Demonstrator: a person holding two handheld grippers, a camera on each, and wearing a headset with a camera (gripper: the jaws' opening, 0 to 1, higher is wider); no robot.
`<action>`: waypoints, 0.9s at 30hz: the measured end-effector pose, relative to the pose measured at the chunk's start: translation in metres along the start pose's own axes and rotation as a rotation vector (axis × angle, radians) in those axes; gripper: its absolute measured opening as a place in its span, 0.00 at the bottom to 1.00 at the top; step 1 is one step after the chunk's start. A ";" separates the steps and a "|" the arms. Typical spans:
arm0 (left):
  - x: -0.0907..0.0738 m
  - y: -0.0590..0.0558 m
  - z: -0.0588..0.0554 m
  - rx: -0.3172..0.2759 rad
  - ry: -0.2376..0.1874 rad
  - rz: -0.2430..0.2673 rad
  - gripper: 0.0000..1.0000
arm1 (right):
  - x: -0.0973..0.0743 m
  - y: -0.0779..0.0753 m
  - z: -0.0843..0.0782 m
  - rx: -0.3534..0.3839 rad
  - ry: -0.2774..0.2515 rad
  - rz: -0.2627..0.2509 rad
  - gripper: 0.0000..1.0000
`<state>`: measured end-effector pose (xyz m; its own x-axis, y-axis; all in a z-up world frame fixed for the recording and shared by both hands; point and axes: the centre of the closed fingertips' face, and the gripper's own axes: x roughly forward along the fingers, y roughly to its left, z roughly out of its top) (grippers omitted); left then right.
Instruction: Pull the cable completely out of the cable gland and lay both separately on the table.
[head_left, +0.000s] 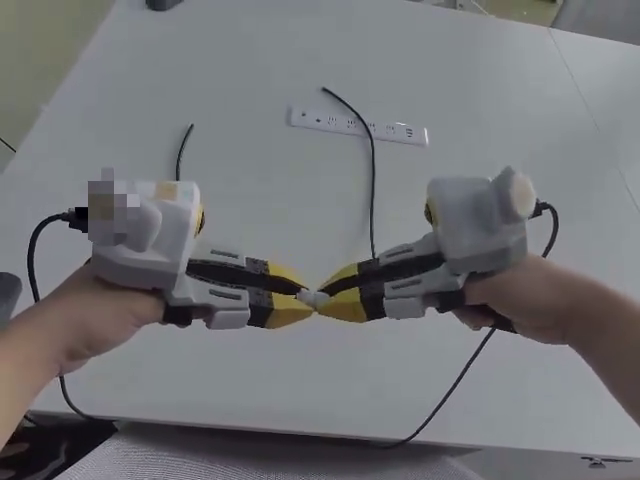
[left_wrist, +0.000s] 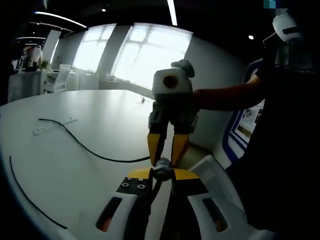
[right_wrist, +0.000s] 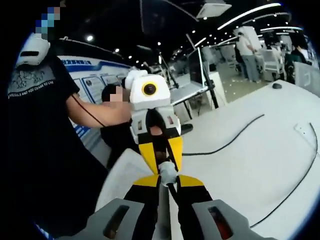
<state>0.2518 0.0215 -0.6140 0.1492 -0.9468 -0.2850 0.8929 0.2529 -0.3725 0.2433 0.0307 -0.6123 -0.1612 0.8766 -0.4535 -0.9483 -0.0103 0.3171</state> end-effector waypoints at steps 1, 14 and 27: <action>0.000 0.000 0.000 -0.001 0.000 0.001 0.15 | 0.000 0.000 0.000 -0.023 0.006 -0.021 0.07; -0.003 -0.004 -0.001 -0.032 0.003 -0.021 0.15 | 0.004 0.004 -0.004 -0.561 0.181 -0.285 0.07; -0.005 -0.004 -0.006 -0.044 0.012 -0.023 0.15 | 0.009 0.003 -0.007 -0.727 0.246 -0.365 0.07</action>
<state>0.2449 0.0263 -0.6163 0.1239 -0.9501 -0.2864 0.8762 0.2402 -0.4178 0.2367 0.0353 -0.6212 0.2144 0.7563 -0.6181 -0.8785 -0.1274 -0.4605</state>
